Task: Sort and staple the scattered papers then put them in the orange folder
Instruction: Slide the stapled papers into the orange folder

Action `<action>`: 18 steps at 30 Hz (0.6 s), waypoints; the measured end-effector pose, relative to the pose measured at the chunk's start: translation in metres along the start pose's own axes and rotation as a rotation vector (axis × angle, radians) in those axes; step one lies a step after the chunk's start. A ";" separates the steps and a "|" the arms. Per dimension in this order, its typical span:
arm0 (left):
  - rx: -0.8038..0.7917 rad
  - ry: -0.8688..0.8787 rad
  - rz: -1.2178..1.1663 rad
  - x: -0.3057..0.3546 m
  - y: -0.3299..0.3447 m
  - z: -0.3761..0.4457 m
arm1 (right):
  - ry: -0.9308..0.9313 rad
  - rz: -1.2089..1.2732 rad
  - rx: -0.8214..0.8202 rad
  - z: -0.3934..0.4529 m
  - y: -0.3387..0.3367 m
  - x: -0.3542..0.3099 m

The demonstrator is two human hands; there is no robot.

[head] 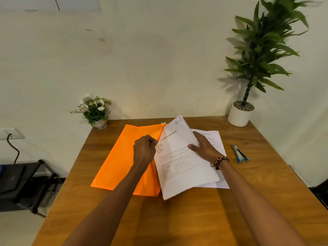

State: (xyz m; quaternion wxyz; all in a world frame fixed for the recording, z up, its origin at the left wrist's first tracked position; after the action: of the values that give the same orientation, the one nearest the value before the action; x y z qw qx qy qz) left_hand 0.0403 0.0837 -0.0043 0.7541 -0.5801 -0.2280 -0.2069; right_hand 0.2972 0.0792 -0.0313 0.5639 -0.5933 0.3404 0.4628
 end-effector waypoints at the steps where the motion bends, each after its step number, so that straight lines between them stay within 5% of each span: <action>1: 0.015 -0.013 -0.013 -0.003 -0.003 0.001 | 0.028 0.029 -0.036 -0.002 0.001 0.000; 10: 0.015 -0.030 -0.088 -0.011 -0.003 0.002 | 0.194 0.171 -0.211 -0.001 0.022 0.013; 18: 0.008 -0.046 -0.155 -0.014 -0.004 0.006 | 0.197 0.348 0.133 0.008 0.011 0.022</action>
State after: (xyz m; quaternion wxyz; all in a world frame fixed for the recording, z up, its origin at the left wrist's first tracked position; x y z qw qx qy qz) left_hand 0.0256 0.0896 -0.0079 0.7328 -0.5621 -0.2905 -0.2504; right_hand 0.2935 0.0886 -0.0554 0.4774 -0.5296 0.5210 0.4692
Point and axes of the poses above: each hand's wrist, its own z-axis towards the middle knuckle, its own y-axis out of the palm, x = y × z, the point moved 10 cm from there along z, towards the middle knuckle, and after that the axes turned 12 degrees about z, right-handed, at the moved point
